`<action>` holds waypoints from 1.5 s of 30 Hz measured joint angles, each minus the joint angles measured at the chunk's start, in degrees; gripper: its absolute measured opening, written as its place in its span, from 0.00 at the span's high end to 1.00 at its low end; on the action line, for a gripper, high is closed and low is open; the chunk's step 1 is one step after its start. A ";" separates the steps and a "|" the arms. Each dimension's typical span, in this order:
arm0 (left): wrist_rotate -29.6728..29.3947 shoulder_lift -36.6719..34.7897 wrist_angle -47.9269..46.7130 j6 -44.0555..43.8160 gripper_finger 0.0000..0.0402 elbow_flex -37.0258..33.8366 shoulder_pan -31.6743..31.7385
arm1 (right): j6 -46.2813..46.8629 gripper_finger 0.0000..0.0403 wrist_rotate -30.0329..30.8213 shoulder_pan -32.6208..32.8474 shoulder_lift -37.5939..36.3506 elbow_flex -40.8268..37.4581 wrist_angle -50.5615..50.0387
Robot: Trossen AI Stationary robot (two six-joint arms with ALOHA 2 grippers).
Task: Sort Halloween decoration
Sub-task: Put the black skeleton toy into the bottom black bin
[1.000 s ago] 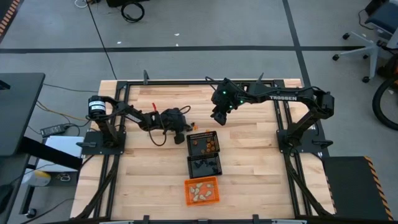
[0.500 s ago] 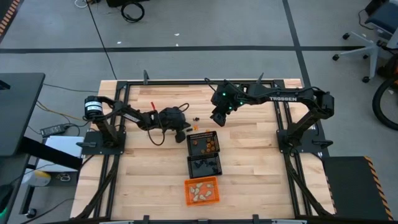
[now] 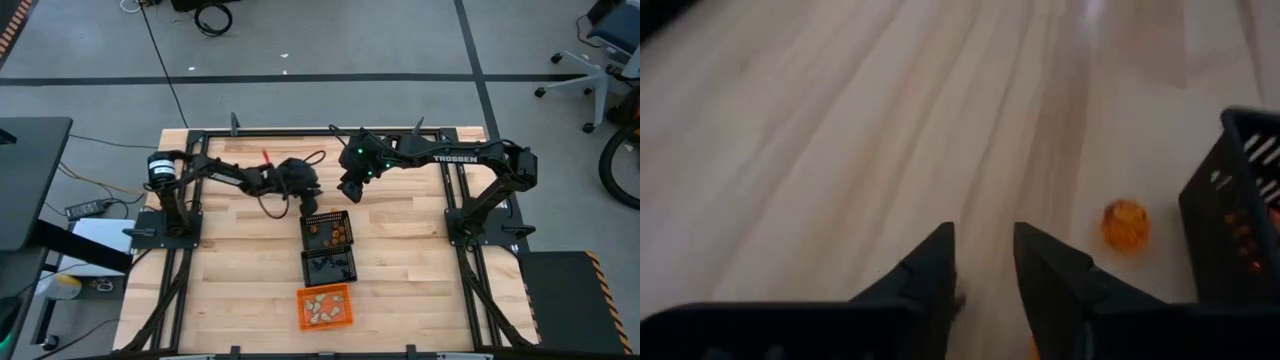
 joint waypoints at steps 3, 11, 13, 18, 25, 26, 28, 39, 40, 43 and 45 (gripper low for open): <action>0.14 1.19 -3.95 4.98 0.68 3.95 0.06 | -0.02 0.59 0.00 -0.02 0.00 0.00 -0.40; 0.09 2.83 -12.05 7.42 0.62 6.47 1.74 | 0.41 0.59 0.13 0.17 0.00 0.00 0.35; 0.08 2.83 -12.04 8.39 0.62 6.47 1.83 | 0.29 0.59 0.14 0.36 0.00 0.00 0.76; 0.15 3.52 -11.49 11.09 0.62 6.48 1.76 | 0.07 0.59 0.50 0.35 0.00 0.00 1.93; -0.07 6.91 -11.48 5.42 0.62 6.64 1.57 | 0.33 0.59 1.11 0.63 0.00 0.00 2.20; -0.11 7.02 -11.54 4.70 0.62 6.64 1.39 | 0.33 0.59 1.11 0.73 0.00 0.00 2.18; -0.33 7.07 -11.60 4.20 0.62 6.64 1.20 | 0.32 0.59 1.15 0.97 0.00 0.00 2.20; -0.25 7.11 -12.37 3.97 0.70 6.60 1.02 | 0.00 0.59 1.49 1.09 0.00 0.00 2.79; -0.20 7.11 -12.40 3.90 0.72 6.60 1.02 | 0.04 0.59 1.49 1.09 0.00 0.00 2.79; 0.02 7.13 -12.64 3.76 0.78 6.60 1.01 | 0.09 0.59 1.49 1.09 0.00 0.00 2.75; 0.06 7.13 -12.79 3.72 0.83 6.60 1.00 | 0.09 0.59 1.47 1.09 0.00 0.00 2.75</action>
